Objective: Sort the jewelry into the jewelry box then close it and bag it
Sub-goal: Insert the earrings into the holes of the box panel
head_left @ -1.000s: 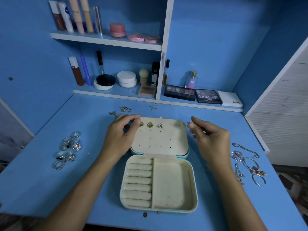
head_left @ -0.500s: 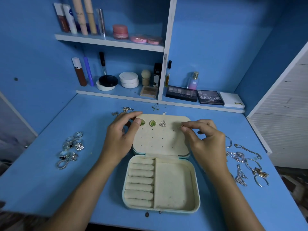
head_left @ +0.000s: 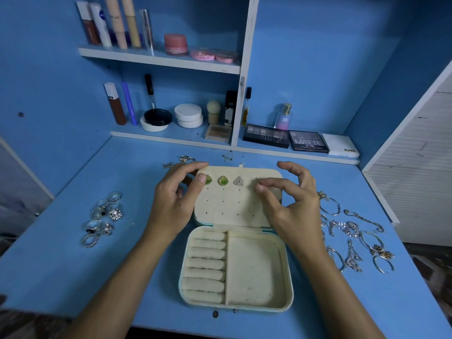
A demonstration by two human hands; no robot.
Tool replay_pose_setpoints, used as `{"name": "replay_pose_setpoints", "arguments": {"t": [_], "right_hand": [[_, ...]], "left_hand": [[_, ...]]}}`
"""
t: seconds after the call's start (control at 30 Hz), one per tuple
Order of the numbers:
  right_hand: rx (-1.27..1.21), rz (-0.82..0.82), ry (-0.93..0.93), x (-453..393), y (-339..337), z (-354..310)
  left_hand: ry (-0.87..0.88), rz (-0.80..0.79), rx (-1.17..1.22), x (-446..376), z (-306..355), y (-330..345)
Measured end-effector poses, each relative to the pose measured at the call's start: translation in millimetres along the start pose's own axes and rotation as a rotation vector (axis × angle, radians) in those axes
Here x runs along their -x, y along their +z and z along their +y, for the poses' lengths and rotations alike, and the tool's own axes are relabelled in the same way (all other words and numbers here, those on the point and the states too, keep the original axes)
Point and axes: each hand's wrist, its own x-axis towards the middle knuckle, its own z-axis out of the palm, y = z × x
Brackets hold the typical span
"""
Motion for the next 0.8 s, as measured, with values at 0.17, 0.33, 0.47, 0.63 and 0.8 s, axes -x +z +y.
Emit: {"name": "replay_pose_setpoints", "arguments": {"t": [0.17, 0.33, 0.47, 0.63, 0.8], "right_hand": [[-0.045, -0.031, 0.021, 0.4, 1.1, -2.3], [-0.089, -0.037, 0.031, 0.2, 1.8, -2.3], [-0.132, -0.042, 0.033, -1.0, 2.4, -2.8], [-0.145, -0.041, 0.077, -2.8, 5.5, -1.5], [-0.181, -0.02, 0.103, -6.1, 6.7, -3.4]], "left_hand": [[-0.006, -0.004, 0.002, 0.6, 1.0, -0.6], [-0.012, -0.005, 0.004, 0.7, 2.3, -0.1], [-0.015, -0.004, 0.01, 0.7, 2.0, -0.2], [-0.015, -0.011, 0.011, 0.4, 1.7, -0.2], [-0.017, -0.018, 0.013, -0.1, 0.9, 0.3]]}}
